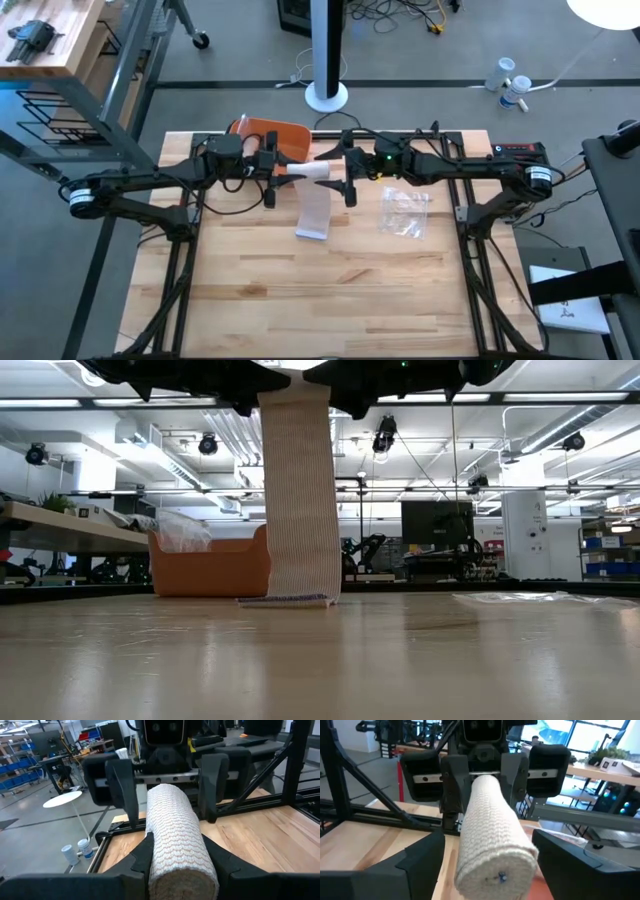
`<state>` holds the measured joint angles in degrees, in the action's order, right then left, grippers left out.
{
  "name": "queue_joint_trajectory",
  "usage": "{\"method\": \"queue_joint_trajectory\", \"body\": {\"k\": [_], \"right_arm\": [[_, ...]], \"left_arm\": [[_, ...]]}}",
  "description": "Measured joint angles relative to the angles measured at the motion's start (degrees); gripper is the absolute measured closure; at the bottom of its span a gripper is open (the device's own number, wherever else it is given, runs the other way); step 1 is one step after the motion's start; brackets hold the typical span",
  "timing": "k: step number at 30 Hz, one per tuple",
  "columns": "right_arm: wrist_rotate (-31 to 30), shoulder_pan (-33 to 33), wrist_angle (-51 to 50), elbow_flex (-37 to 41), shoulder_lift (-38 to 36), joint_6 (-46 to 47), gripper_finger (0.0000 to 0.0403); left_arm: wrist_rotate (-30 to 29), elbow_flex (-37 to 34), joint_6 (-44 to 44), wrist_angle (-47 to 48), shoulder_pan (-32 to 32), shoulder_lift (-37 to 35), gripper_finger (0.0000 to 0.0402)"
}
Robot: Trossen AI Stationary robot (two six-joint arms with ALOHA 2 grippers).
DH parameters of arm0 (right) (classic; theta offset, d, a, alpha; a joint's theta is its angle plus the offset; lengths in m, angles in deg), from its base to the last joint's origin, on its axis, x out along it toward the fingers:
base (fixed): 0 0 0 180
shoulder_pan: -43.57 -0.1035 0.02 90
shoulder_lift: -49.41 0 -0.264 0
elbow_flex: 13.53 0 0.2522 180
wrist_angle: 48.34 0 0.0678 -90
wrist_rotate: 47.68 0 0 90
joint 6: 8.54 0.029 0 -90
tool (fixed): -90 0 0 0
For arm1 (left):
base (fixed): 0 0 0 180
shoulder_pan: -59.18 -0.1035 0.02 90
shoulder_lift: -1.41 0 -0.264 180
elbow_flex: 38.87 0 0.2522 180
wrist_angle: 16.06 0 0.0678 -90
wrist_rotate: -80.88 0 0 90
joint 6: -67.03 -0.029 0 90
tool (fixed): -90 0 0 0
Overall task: Roll bandage
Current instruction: Roll the white bandage
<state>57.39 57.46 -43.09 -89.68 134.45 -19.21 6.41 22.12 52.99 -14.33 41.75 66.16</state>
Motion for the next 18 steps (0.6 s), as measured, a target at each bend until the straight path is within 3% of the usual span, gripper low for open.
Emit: {"method": "queue_joint_trajectory", "body": {"k": [7,18], "right_arm": [[0.1,-0.5,0.0,0.0,0.2,0.2,0.0152],[-0.1,-0.6,0.0,0.0,0.2,1.1,0.0247]], "left_arm": [[0.0,0.0,0.0,-0.4,0.0,0.0,0.0302],[0.0,0.0,-0.5,-1.1,0.0,0.0,0.0299]]}}
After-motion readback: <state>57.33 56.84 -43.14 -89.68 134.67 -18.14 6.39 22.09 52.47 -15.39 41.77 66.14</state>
